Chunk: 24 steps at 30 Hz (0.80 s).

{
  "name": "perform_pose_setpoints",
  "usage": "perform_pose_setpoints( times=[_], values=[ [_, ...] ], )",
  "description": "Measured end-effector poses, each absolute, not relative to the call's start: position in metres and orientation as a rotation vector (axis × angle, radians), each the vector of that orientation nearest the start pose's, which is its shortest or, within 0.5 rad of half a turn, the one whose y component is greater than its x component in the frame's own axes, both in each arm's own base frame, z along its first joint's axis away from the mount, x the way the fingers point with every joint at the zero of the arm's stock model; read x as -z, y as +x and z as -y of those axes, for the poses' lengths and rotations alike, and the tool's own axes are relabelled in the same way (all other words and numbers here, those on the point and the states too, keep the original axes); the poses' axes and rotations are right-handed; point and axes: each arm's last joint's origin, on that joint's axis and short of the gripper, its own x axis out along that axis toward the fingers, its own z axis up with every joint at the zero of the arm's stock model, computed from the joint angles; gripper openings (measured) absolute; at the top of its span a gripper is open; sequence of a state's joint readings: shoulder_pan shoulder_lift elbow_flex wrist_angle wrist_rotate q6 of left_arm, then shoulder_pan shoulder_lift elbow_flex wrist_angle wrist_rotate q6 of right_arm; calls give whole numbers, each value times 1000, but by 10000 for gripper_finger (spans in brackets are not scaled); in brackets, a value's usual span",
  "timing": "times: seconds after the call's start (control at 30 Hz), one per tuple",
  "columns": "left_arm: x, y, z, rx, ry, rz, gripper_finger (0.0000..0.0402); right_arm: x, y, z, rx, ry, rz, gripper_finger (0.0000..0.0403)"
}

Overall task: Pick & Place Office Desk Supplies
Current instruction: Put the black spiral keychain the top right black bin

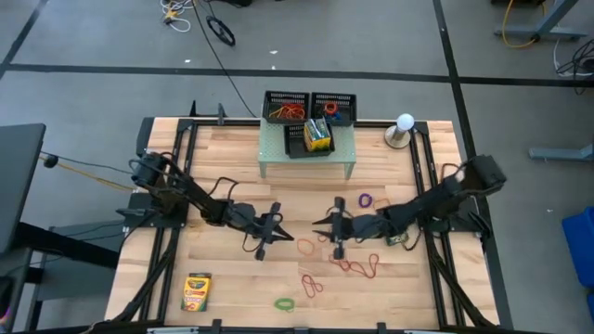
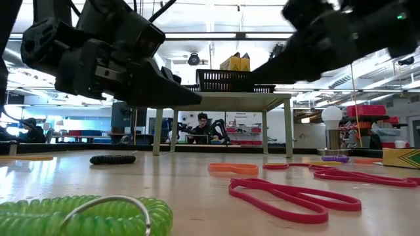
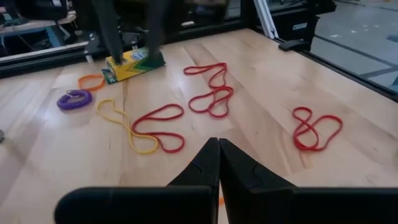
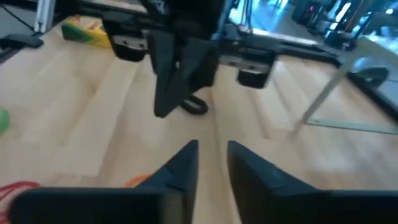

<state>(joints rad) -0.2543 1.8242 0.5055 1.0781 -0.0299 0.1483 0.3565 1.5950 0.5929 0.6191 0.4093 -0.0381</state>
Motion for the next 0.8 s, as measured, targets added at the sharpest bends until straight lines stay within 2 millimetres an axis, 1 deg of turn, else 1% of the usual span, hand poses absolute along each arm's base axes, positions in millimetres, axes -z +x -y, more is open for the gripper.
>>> perform_pose_setpoints(
  times=[0.1, 0.17, 0.27, 0.33, 0.4, 0.47, 0.57, 0.63, 0.8],
  values=[
    [-113, 290, 74, 236, 179, -232, 5, -139, 300, -101, 33, -226, -416, 142],
    [-114, 287, 76, 207, 176, -280, 5, -128, 309, -105, 28, -245, -448, 164],
    [-119, 276, 82, 101, 174, -400, 13, -122, 316, -108, 24, -244, -462, 187],
    [-124, 262, 91, 28, 186, -505, 29, -121, 316, -108, 26, -243, -465, 196],
    [-131, 248, 99, -42, 156, -584, 48, -122, 317, -108, 27, -242, -463, 201],
    [-137, 236, 104, -120, 64, -663, 70, -123, 317, -107, 29, -237, -454, 201],
    [-135, 225, 104, -219, -67, -777, 101, -124, 317, -107, 30, -235, -449, 197],
    [-129, 224, 103, -260, -107, -807, 118, -125, 317, -107, 31, -227, -442, 194],
    [-115, 233, 93, -337, -144, -840, 145, -125, 317, -107, 37, -207, -442, 192]
  ],
)
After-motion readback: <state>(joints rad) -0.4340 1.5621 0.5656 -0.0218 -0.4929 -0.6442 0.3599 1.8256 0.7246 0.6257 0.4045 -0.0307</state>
